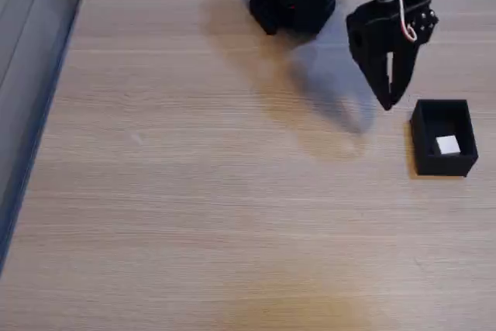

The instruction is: Pick a white block and place it in the black box.

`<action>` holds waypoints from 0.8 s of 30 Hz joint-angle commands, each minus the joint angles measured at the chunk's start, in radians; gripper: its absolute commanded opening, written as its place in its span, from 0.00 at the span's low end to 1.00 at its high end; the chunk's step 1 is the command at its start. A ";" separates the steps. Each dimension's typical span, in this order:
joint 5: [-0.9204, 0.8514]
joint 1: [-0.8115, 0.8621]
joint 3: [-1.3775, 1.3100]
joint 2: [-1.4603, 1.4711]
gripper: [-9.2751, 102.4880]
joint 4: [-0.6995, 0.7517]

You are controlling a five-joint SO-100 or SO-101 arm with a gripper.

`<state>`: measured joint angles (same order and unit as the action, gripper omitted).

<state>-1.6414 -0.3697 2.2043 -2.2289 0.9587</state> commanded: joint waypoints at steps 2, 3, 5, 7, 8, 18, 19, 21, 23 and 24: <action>-0.052 0.103 0.250 -0.249 0.08 -0.015; -0.052 0.123 0.310 -0.301 0.08 -0.015; -0.043 0.155 0.419 -0.402 0.08 -0.002; -0.026 0.183 0.506 -0.499 0.08 0.041; -0.003 0.195 0.548 -0.548 0.08 0.055; 0.031 0.328 0.841 -0.897 0.08 0.173; 0.029 0.336 0.859 -0.922 0.08 0.186; 0.002 0.351 0.893 -0.971 0.08 0.221; 0.000 0.357 0.899 -1.003 0.08 0.272; 0.002 0.356 0.899 -1.012 0.08 0.293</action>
<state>-1.6337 -0.0199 3.0894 -3.2106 1.2072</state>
